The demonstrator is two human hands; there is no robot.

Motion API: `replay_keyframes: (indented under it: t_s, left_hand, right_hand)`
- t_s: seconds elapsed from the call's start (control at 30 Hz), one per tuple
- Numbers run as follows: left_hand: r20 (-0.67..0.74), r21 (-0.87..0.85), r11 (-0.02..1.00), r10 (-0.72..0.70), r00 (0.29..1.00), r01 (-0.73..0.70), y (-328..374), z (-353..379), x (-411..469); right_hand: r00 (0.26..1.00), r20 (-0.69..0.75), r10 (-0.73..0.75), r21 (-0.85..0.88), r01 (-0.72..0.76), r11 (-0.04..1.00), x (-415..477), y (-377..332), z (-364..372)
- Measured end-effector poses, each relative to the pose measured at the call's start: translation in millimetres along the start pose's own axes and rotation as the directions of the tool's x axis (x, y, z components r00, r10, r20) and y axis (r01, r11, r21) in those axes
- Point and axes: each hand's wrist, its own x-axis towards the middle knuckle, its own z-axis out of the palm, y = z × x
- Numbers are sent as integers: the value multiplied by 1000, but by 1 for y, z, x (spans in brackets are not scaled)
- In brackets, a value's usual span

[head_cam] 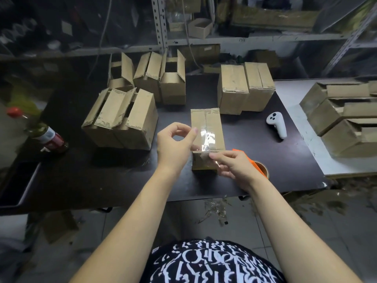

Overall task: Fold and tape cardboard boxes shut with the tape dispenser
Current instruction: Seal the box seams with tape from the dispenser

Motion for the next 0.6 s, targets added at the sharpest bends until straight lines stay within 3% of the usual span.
replay_keyframes:
  t_s: [0.23,0.37,0.53,0.6]
  left_hand:
    - [-84,-34,996,-88,993,86,-21,-4,8]
    - [-110,-21,993,-118,987,116,-27,-4,15]
    - [-156,-24,989,-147,977,145,-35,0,17]
    - [-186,66,994,-75,980,89,-40,1,20]
  right_hand:
    - [978,-139,158,252,-119,960,-1,13,-17]
    - [973,-127,191,346,-137,928,0,15,-28]
    - [969,-167,181,240,-138,961,3,14,-36]
    - [963,-212,168,197,-126,972,4,10,-37]
